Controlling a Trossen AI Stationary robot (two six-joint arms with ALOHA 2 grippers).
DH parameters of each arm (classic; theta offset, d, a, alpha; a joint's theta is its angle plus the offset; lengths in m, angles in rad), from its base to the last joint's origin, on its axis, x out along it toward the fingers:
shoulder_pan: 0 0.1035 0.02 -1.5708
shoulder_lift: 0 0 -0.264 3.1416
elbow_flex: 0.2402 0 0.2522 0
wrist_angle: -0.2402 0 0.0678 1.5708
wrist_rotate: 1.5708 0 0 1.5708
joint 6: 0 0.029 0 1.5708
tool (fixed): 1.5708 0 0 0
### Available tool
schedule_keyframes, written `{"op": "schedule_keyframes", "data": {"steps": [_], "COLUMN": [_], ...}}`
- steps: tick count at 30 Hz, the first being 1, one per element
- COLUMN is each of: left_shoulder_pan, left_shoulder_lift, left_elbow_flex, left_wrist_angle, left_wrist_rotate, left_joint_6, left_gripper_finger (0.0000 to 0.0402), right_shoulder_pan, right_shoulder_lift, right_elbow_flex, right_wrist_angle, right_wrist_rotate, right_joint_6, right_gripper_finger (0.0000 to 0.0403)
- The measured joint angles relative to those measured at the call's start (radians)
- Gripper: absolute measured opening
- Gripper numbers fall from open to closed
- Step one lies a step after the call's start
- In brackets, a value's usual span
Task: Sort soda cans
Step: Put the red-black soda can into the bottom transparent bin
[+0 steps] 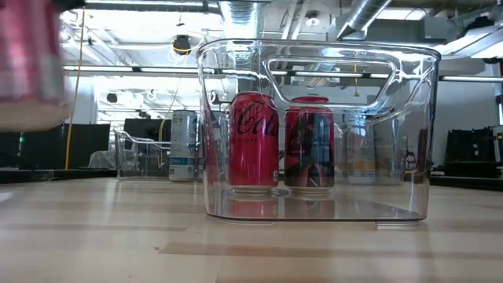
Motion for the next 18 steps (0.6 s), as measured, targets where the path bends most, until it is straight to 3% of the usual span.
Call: {"op": "schedule_keyframes", "data": {"steps": [5, 11, 18], "left_shoulder_pan": [0.120, 0.231, 0.328], "left_shoulder_lift": [-0.003, -0.003, -0.002], "left_elbow_flex": [0.104, 0.205, 0.333], "left_wrist_angle": [0.001, -0.007, -0.010], "left_wrist_rotate": [-0.004, -0.035, -0.036], "left_joint_6": [0.115, 0.221, 0.264], "left_gripper_finger": [0.0295, 0.0295, 0.0295], "right_shoulder_pan": [0.012, 0.001, 0.001], "right_shoulder_lift": [-0.009, -0.010, -0.010], "right_elbow_flex": [0.000, 0.000, 0.000], "right_wrist_angle": [-0.221, -0.409, -0.439], "right_wrist_rotate": [-0.010, -0.130, -0.165], "right_joint_6": [0.194, 0.423, 0.463], "right_gripper_finger": [0.0384, 0.0384, 0.0384]}}
